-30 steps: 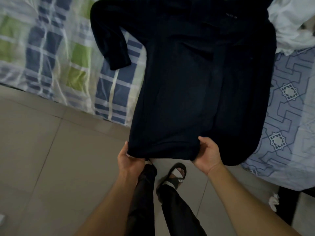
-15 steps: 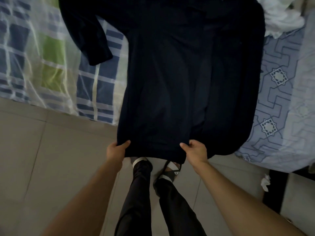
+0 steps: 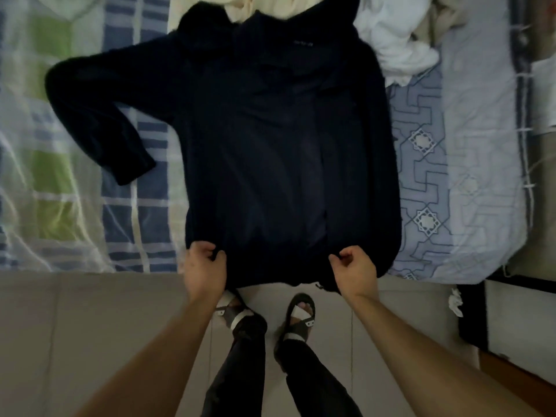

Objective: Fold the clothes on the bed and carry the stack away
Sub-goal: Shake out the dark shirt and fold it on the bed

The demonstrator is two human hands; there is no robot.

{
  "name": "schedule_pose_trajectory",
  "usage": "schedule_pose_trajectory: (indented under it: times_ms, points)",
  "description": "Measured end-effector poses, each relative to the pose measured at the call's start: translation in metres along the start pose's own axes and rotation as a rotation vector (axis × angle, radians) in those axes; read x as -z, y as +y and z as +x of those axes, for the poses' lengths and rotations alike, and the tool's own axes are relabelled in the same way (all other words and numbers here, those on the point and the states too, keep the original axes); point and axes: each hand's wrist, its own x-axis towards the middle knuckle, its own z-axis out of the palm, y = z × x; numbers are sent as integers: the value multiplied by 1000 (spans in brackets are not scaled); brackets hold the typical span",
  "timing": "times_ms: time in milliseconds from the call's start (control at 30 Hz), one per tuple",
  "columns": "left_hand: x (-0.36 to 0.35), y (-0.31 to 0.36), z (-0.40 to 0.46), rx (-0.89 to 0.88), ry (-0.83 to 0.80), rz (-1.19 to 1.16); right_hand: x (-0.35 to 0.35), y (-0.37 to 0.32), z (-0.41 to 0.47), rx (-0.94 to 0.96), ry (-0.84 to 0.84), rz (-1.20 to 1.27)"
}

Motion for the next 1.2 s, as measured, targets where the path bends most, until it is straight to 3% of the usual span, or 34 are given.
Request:
schedule_pose_trajectory:
  times_ms: [200,333,567,733,767,833,900,933,1033,1133,1200]
  points:
    - [-37,146,20,-210,-320,-104,10,-17,26,85,-98,-358]
    - [-73,218,47,-251,-412,-148,-2,-24,40,177,-65,-495]
    - [-131,315,111,-269,-368,-237,11,-12,30,317,-207,-108]
    - [-161,368,148,-198,-311,-262,15,-22,40,487,-517,-70]
    - [-161,373,156,-230,-255,-230,20,-26,51,504,-489,-28]
    - [-155,377,175,-293,-74,-163,38,-33,84,512,-195,72]
    - [-143,374,190,-290,75,-110,63,-37,128,422,127,75]
    - [-137,370,196,-278,115,-79,77,-39,152,337,174,65]
    - [-132,357,205,-242,97,-18,109,-43,205,122,2,79]
    - [-138,355,206,-183,-69,-85,115,-43,225,167,-203,60]
    - [-140,357,204,-196,-129,-88,122,-37,235,125,-245,196]
